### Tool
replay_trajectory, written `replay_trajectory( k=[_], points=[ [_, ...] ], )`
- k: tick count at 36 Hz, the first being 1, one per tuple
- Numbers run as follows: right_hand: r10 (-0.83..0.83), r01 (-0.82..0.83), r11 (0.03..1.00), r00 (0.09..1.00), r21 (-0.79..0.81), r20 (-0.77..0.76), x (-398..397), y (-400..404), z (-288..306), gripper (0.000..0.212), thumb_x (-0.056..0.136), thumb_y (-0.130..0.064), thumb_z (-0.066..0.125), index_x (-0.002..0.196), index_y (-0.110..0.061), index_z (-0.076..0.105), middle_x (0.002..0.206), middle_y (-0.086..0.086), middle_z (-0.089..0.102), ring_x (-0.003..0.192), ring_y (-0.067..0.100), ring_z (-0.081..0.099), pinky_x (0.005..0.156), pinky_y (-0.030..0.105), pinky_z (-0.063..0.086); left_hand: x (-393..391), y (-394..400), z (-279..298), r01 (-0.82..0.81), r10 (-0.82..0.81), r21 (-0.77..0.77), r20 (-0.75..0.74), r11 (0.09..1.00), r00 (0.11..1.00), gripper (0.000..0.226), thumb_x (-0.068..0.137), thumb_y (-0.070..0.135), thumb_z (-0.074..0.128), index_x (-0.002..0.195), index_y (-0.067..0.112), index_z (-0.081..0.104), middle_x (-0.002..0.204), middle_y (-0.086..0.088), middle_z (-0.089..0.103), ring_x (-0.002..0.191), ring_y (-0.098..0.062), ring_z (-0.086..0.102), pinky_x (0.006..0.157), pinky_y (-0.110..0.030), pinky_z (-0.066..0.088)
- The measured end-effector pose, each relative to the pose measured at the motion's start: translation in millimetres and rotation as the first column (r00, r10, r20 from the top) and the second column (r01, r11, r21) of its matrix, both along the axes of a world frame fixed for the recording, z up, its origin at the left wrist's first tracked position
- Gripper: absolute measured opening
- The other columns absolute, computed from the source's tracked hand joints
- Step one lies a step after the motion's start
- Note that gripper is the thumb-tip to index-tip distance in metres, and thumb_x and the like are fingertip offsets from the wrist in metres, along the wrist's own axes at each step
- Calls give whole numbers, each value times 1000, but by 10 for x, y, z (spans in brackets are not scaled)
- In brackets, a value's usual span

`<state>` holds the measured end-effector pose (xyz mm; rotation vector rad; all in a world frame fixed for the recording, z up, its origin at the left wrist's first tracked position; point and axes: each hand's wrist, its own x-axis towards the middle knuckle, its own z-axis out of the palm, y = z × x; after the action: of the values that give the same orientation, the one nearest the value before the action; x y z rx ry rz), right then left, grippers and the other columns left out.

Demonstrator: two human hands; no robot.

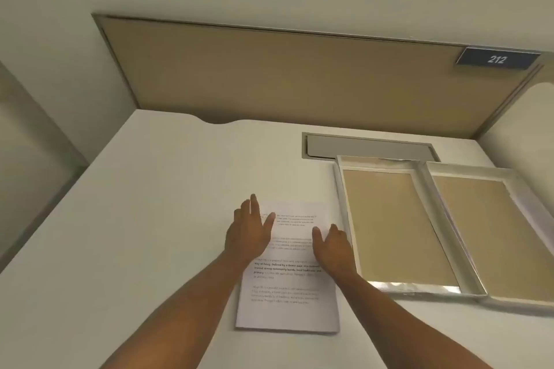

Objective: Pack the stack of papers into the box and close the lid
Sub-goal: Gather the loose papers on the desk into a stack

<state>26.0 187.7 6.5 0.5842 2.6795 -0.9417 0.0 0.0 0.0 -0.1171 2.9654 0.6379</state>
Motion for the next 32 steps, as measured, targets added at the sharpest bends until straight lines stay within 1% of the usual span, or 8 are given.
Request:
replay_trajectory(
  k=[4,8,11,18,22,26,30,32],
  points=[
    [-59,56,998,989,22,139,15,-15,-45,57,97,-48,40,128,0,49,127,19,56,116,36,55,100,43,45,18,-36,-150,-162,163,-21,198,987,966,71,100,51,38,153,7,25,144,-15,42,132,-32,42,96,-44,48],
    [-66,62,998,980,25,188,-33,-38,-53,57,97,-47,40,131,-3,47,133,19,49,122,37,49,105,46,42,44,-56,-271,-223,189,39,401,974,897,56,98,46,45,139,8,42,136,-14,44,123,-33,53,97,-43,49],
    [-126,134,991,967,-21,220,-95,-15,-89,60,95,-49,43,134,-3,46,137,18,46,123,37,50,103,48,46,61,-77,-331,-243,203,52,395,969,896,57,96,46,47,141,12,40,135,-12,47,122,-32,55,94,-42,49],
    [-229,310,887,939,-342,258,-306,135,-227,58,94,-48,49,126,0,57,105,8,63,94,29,63,80,38,55,39,-100,-360,-233,205,39,350,972,914,55,95,46,48,138,12,41,132,-11,50,119,-32,57,91,-41,49],
    [-193,294,858,944,-420,266,-356,154,-263,48,93,-40,54,120,0,61,107,11,69,96,31,67,86,45,58,63,-97,-376,-213,198,14,323,977,926,52,96,46,46,135,12,43,129,-10,52,115,-31,59,91,-42,52],
    [-127,183,913,977,-366,171,-274,115,-252,38,98,-37,47,121,-7,55,116,8,65,103,28,64,88,43,56,71,-105,-395,-211,196,15,308,977,931,52,97,47,45,135,12,44,128,-10,51,114,-31,59,90,-43,53],
    [-55,53,925,998,-377,6,-148,115,-188,28,101,-32,46,113,-9,55,111,8,67,97,24,66,80,39,57,108,-147,-463,-287,224,214,278,934,934,61,93,56,51,138,16,46,130,-10,50,117,-29,58,96,-42,51],
    [-31,-2,903,997,-429,-70,-92,149,-106,28,100,-33,49,115,-11,56,108,6,69,95,24,69,82,42,60,128,-191,-462,-386,292,485,259,785,920,67,89,56,60,144,20,44,138,-10,47,121,-26,56,101,-42,50]
  ],
)
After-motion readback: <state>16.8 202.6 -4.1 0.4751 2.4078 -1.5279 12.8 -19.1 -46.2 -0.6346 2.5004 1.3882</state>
